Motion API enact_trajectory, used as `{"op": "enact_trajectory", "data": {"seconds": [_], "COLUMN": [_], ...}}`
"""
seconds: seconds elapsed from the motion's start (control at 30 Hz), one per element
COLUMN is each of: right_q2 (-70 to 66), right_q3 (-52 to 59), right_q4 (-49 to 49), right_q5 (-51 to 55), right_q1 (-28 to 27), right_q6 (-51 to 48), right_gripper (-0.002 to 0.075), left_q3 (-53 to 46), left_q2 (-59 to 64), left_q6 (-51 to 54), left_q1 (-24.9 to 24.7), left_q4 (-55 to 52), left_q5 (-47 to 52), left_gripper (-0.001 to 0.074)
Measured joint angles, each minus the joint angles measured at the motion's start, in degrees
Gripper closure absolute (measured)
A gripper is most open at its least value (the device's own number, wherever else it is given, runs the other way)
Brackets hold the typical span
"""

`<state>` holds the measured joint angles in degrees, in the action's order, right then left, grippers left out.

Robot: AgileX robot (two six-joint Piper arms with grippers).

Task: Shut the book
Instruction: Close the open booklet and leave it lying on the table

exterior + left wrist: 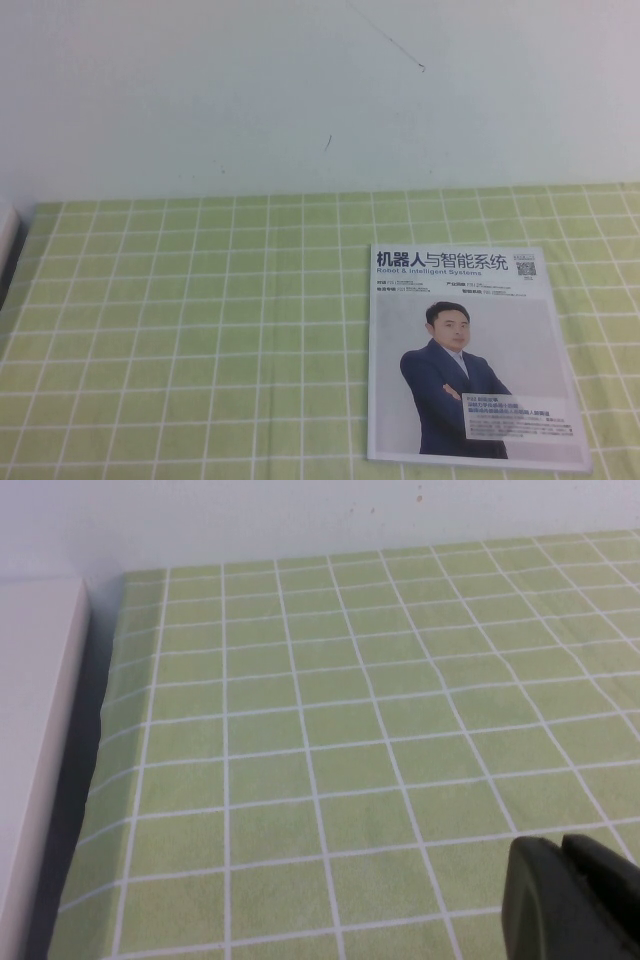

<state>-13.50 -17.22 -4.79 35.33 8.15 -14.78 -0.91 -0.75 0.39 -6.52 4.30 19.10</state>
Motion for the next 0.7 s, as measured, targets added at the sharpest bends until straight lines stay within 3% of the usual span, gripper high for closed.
{"op": "enact_trajectory", "data": {"seconds": [0.4, 0.7], "right_q2": [3.2, 14.0], "right_q3": [1.6, 15.7], "right_q4": [3.7, 6.5], "right_q5": [-0.9, -10.0], "right_q1": [-0.7, -6.6], "right_q6": [-1.8, -0.9], "right_gripper": [0.0729, 0.0729], "left_q3": [0.0, 0.0], "left_q2": [0.0, 0.0], "left_q6": [0.0, 0.0], "left_q1": [0.0, 0.0], "left_q4": [-0.1, -0.2], "left_q5": [0.0, 0.0], "left_gripper": [0.0738, 0.0738]}}
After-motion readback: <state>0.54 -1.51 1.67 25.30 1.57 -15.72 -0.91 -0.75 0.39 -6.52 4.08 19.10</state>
